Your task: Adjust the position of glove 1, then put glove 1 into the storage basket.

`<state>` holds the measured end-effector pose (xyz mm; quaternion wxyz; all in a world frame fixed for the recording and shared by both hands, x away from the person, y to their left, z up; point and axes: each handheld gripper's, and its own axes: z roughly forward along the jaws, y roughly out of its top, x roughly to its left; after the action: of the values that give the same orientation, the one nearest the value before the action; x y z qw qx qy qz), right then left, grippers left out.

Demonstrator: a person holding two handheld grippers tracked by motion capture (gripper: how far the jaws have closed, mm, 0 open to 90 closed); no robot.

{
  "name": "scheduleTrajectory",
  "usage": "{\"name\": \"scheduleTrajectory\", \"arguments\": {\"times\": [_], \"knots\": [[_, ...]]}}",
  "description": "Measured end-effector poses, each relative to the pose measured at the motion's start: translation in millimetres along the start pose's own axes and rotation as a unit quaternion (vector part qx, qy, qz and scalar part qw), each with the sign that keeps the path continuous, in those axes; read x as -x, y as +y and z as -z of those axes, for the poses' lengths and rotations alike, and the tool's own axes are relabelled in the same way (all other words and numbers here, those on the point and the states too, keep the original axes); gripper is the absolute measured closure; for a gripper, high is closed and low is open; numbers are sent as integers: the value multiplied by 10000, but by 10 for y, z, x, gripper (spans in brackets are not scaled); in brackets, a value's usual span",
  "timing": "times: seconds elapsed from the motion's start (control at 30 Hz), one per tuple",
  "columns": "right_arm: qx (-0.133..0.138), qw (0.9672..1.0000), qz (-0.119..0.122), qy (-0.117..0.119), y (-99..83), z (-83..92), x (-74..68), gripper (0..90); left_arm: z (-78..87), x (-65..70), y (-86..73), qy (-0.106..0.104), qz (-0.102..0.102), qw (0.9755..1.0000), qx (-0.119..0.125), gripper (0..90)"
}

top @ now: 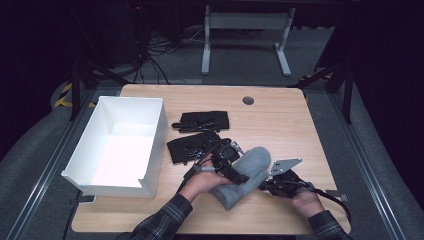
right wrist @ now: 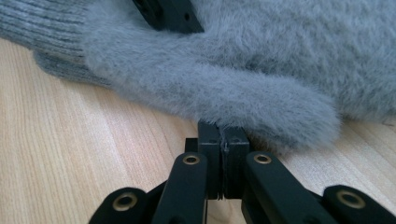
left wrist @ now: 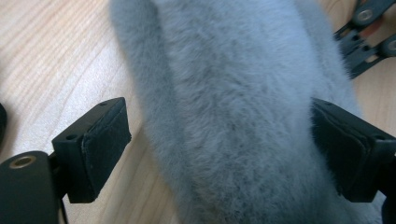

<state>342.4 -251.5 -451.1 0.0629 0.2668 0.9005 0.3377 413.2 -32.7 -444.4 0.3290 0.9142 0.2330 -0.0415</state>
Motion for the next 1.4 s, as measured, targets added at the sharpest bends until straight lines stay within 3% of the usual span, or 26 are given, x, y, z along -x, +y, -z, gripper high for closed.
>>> {"name": "scheduleTrajectory", "arguments": {"times": [0.27, 0.4, 0.5, 0.6, 0.63, 0.7, 0.83, 0.9, 1.03, 1.17, 1.4], "knots": [[72, 9998, -38, -161, -81, 114, 17, 780, -52, -30, 9, 7, 51, 9997, -243, 135], [215, 9987, -141, -432, -154, 199, 79, 668, -65, -25, 12, -30, 69, 9996, -276, 149], [309, 9970, -199, -682, -202, 245, 130, 565, -59, -24, 14, -201, 36, 9994, -271, 219], [444, 9930, -258, -1061, -302, 284, 215, 460, -57, -18, 18, -385, -6, 9988, -288, 331], [444, 9930, -258, -1061, -302, 284, 215, 460, -57, -18, 18, -385, -6, 9988, -288, 357], [515, 9900, -315, -1275, -339, 293, 276, 416, -56, -20, 21, -495, -4, 9983, -307, 388], [544, 9854, -514, -1528, -413, 281, 409, 348, -44, -20, 35, -675, -52, 9969, -404, 555], [549, 9841, -559, -1594, -434, 272, 443, 320, -32, -1, 47, -656, -156, 9968, -429, 627], [608, 9837, -673, -1550, -466, 254, 490, 290, -20, 6, 42, -716, -142, 9967, -354, 702], [668, 9827, -707, -1576, -484, 247, 508, 245, 58, 8, 47, -808, -89, 9963, -284, 729], [686, 9831, -839, -1475, -497, 233, 543, 178, 219, 16, 65, -611, -92, 9980, -141, 729]]}}
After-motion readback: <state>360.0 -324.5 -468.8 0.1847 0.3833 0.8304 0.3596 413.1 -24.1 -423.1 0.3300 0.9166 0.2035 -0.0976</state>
